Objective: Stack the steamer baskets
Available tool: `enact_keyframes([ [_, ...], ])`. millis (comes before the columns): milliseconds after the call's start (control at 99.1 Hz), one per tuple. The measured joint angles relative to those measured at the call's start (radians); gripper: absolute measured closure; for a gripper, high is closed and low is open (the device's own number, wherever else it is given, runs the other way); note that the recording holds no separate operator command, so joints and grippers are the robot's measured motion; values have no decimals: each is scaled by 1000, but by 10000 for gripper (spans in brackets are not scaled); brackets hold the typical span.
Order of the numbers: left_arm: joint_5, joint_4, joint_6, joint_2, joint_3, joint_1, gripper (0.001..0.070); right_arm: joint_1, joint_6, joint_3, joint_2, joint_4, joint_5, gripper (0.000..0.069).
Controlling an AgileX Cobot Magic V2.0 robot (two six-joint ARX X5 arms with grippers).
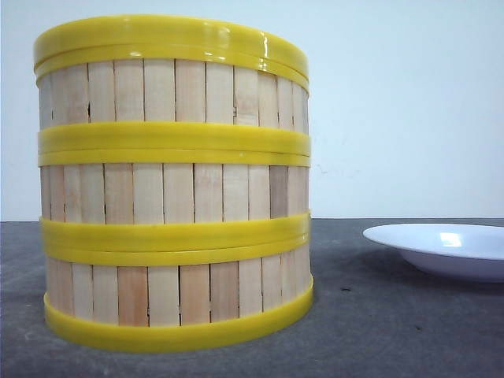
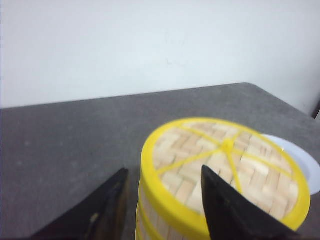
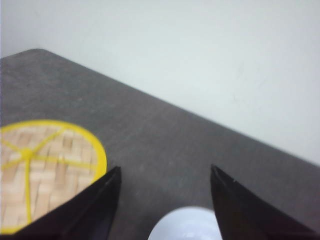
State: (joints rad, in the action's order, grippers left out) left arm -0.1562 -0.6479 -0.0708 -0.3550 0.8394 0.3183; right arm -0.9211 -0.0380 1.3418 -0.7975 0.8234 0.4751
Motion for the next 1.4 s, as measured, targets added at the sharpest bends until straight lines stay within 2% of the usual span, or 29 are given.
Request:
enact_keyframes([
  [161, 0, -7, -1, 71, -104, 0, 440, 0, -90, -287, 190, -27, 34, 345],
  [313, 0, -5, -16, 77, -114, 0, 440, 0, -178, -420, 260, -17, 37, 345],
  [504, 0, -5, -27, 77, -114, 0, 440, 0, -222, -428, 268, -34, 46, 346],
  [555, 0, -5, -27, 77, -114, 0, 459, 0, -226, -428, 271, -35, 47, 363],
  [595, 0, -5, -27, 77, -114, 0, 516, 0, -229, -428, 271, -35, 48, 415],
  [635, 0, -5, -28, 77, -114, 0, 597, 0, -230, -428, 270, -35, 48, 504],
  [666, 0, -5, -28, 77, -114, 0, 633, 0, -229, -428, 270, -35, 48, 570],
  [716, 0, -3, -28, 77, -114, 0, 665, 0, -229, -428, 270, -35, 48, 632],
  [787, 0, -2, -28, 77, -114, 0, 681, 0, -229, -428, 270, -35, 48, 669],
  [1402, 0, -5, -50, 77, -114, 0, 684, 0, -229, -428, 270, -31, 48, 685],
])
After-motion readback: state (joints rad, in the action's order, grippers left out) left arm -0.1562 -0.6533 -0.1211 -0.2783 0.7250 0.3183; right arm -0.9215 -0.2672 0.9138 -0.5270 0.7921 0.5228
